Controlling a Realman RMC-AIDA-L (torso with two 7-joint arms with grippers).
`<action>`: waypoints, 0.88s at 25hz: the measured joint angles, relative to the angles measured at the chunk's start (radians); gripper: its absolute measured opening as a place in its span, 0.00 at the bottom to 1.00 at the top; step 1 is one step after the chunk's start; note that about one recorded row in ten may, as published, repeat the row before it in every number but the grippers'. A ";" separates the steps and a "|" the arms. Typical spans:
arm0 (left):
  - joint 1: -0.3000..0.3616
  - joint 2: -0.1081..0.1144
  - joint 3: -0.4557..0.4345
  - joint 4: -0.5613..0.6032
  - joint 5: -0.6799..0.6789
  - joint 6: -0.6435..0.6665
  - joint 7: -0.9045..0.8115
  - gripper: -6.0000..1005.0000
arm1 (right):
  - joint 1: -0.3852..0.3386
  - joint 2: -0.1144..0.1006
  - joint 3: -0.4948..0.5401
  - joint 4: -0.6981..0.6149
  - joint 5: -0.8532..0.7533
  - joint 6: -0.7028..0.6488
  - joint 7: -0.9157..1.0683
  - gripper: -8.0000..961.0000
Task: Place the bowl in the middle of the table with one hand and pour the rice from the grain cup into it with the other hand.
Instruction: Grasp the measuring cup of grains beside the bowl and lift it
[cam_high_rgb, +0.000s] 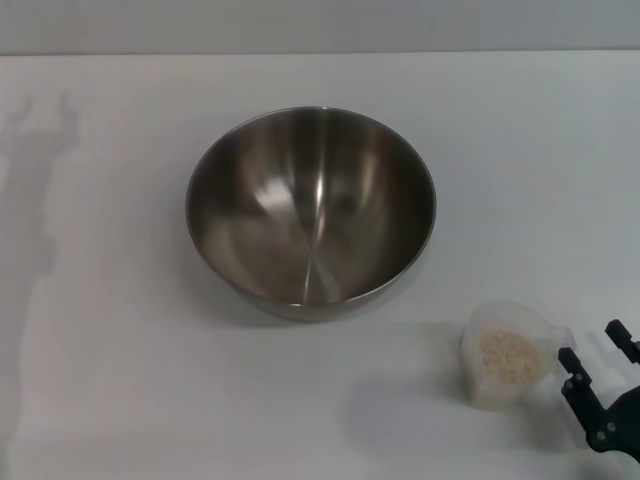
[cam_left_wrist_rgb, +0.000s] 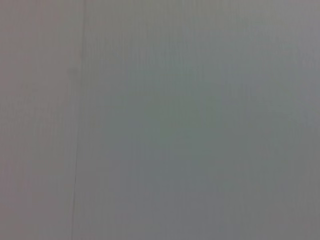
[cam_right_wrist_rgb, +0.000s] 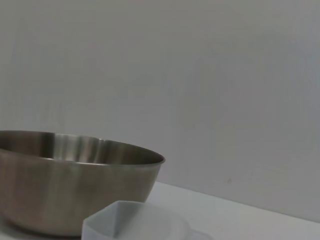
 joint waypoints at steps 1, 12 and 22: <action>0.000 0.000 0.000 0.000 0.000 0.000 0.000 0.43 | 0.001 0.000 0.003 0.000 0.000 0.000 0.001 0.49; -0.002 0.003 -0.001 0.001 0.000 0.001 0.003 0.43 | 0.025 0.000 0.009 0.007 0.000 0.019 0.003 0.47; 0.000 0.003 -0.011 0.001 0.000 0.006 0.000 0.43 | 0.043 0.000 0.009 0.008 0.000 0.034 0.004 0.45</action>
